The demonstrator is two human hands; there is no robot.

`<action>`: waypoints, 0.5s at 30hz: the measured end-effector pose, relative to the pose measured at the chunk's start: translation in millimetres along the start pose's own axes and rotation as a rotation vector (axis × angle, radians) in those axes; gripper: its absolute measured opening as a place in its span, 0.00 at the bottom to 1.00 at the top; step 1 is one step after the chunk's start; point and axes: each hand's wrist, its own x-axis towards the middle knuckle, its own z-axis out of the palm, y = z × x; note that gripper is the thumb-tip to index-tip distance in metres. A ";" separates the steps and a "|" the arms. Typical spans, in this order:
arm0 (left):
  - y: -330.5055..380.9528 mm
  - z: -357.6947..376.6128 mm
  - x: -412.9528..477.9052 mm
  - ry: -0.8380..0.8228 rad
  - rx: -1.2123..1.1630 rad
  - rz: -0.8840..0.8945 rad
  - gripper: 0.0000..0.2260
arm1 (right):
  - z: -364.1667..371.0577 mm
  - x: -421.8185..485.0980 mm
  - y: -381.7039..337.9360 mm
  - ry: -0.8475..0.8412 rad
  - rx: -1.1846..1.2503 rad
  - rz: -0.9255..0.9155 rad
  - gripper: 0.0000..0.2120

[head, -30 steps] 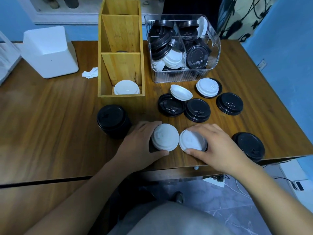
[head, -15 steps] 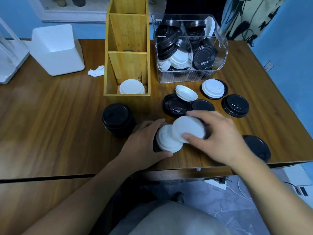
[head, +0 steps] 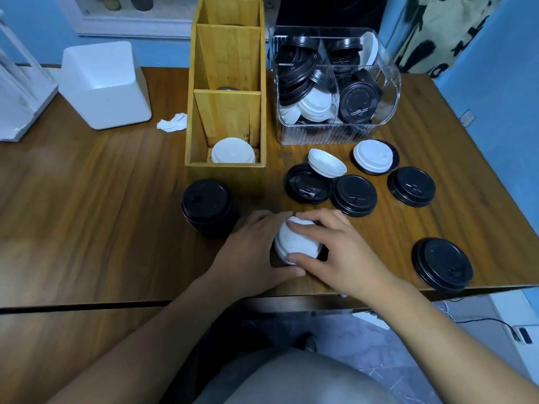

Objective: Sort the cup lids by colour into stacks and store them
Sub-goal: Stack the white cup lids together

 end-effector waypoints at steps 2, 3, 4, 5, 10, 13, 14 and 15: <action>-1.4 2.0 0.6 -0.004 0.007 0.014 0.41 | -5.5 3.5 -3.5 -0.049 -0.043 0.017 0.28; -1.9 2.6 0.7 0.006 0.004 0.014 0.41 | -9.8 7.1 -4.2 -0.083 -0.056 0.021 0.28; -2.2 3.0 1.0 0.017 0.002 0.009 0.41 | -15.1 11.5 -4.8 -0.115 -0.062 0.016 0.28; -1.9 2.9 1.1 0.027 0.005 0.009 0.40 | -21.4 16.9 -4.2 -0.127 -0.061 0.005 0.26; -2.4 1.2 2.1 0.013 0.026 0.006 0.39 | -54.8 55.1 17.6 0.209 -0.222 0.107 0.16; -2.1 0.6 1.1 0.005 0.031 -0.008 0.40 | -56.1 78.3 33.3 0.159 -0.437 0.257 0.16; -2.2 0.8 0.9 0.002 0.030 -0.013 0.40 | -53.8 83.3 36.3 0.133 -0.460 0.272 0.14; -2.4 1.0 0.5 0.003 0.029 -0.014 0.40 | -52.6 86.6 37.4 0.125 -0.460 0.277 0.12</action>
